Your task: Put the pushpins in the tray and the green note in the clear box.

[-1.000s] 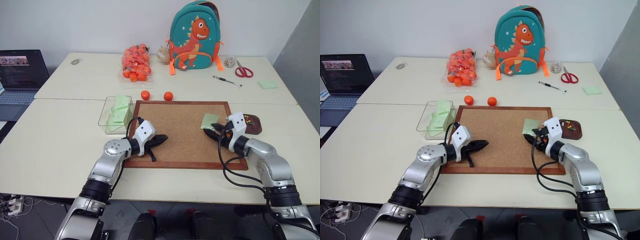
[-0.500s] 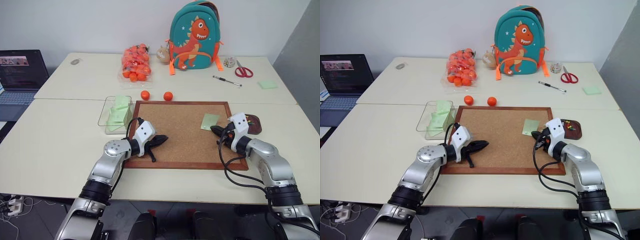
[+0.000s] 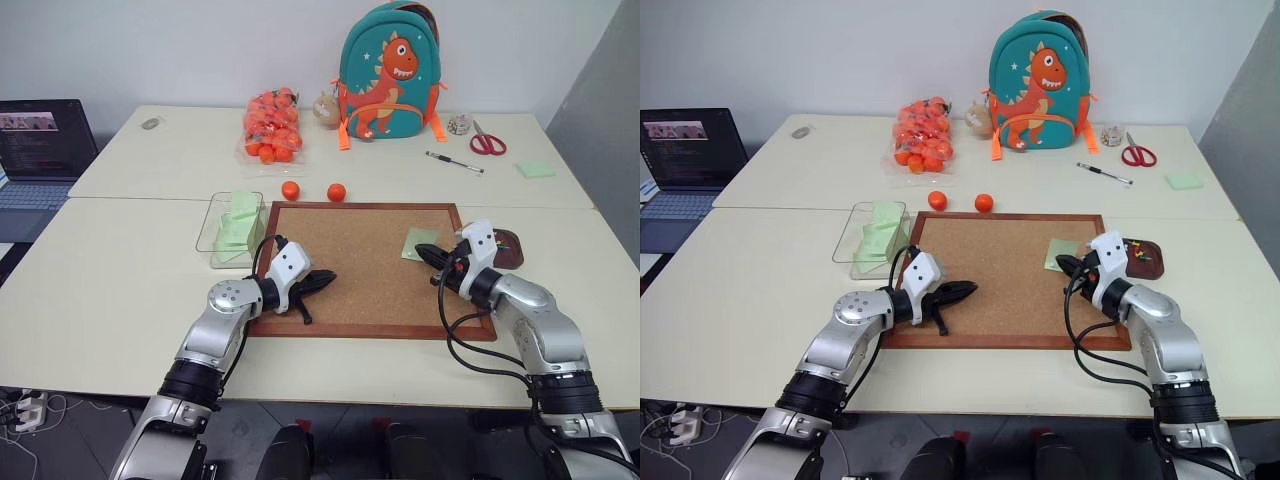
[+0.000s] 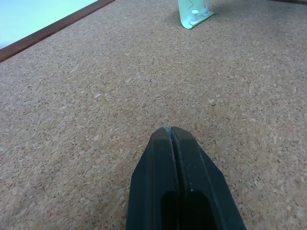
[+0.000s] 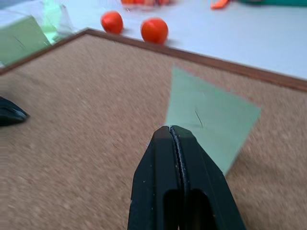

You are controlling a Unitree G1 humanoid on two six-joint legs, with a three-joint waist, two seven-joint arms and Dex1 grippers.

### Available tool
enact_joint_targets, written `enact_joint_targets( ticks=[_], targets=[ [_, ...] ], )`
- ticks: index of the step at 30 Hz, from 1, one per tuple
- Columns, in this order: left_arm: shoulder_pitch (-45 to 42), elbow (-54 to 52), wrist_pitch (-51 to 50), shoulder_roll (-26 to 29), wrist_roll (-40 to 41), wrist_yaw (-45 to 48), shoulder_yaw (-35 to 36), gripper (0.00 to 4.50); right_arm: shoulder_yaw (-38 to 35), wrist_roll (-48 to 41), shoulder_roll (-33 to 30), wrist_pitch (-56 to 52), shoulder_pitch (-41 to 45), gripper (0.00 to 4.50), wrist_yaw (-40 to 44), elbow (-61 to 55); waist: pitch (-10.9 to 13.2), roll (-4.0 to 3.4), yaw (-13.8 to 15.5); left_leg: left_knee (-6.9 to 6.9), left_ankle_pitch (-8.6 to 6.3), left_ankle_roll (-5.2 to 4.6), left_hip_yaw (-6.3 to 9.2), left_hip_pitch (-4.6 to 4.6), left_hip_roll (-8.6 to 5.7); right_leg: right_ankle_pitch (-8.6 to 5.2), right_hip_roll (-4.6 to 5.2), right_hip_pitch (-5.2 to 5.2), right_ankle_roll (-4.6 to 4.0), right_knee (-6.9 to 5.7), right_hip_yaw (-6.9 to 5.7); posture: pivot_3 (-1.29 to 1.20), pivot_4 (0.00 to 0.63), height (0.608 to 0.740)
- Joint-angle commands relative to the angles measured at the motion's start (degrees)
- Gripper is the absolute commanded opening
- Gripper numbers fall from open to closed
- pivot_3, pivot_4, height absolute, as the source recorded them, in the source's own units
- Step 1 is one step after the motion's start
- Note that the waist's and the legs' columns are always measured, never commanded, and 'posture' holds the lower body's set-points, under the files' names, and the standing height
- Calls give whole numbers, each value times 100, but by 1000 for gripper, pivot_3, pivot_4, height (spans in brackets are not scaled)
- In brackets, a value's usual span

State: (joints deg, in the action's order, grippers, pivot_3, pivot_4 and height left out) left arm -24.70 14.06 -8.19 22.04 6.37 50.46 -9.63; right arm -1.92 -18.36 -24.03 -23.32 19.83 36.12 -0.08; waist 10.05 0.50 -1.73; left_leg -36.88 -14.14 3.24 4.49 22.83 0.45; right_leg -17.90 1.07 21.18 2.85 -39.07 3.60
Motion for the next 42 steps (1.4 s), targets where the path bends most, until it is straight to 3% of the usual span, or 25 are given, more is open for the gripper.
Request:
enact_joint_targets(
  ticks=[1,3,31,38,42],
  targets=[
    [187,156,-114,-28,-144,91,-283,0,-91,119,-124,155,-47,903,-74,-227,0,0,0,0,0,0,-1,0,0,0,0,0,0,0,0,0,150,740],
    [190,156,-110,-33,-146,93,-290,0,-48,275,-184,165,-41,1227,-135,-111,0,0,-2,0,0,0,-2,0,-1,0,0,0,0,0,2,0,150,740],
    [211,78,-131,-4,-156,99,-296,0,103,663,-105,283,265,1227,-154,605,0,0,-3,0,0,0,-2,-1,-1,0,0,1,0,0,1,0,150,740],
    [209,101,-123,3,-166,90,-291,0,72,633,-76,291,284,60,-147,657,0,0,-4,-1,0,0,-2,-1,-1,0,0,0,0,-1,2,0,150,740],
    [213,115,-115,2,-170,87,-292,0,18,555,4,279,305,60,-172,637,0,0,-6,-2,0,0,-3,-2,0,0,0,0,0,-2,2,0,150,740]
  ],
)
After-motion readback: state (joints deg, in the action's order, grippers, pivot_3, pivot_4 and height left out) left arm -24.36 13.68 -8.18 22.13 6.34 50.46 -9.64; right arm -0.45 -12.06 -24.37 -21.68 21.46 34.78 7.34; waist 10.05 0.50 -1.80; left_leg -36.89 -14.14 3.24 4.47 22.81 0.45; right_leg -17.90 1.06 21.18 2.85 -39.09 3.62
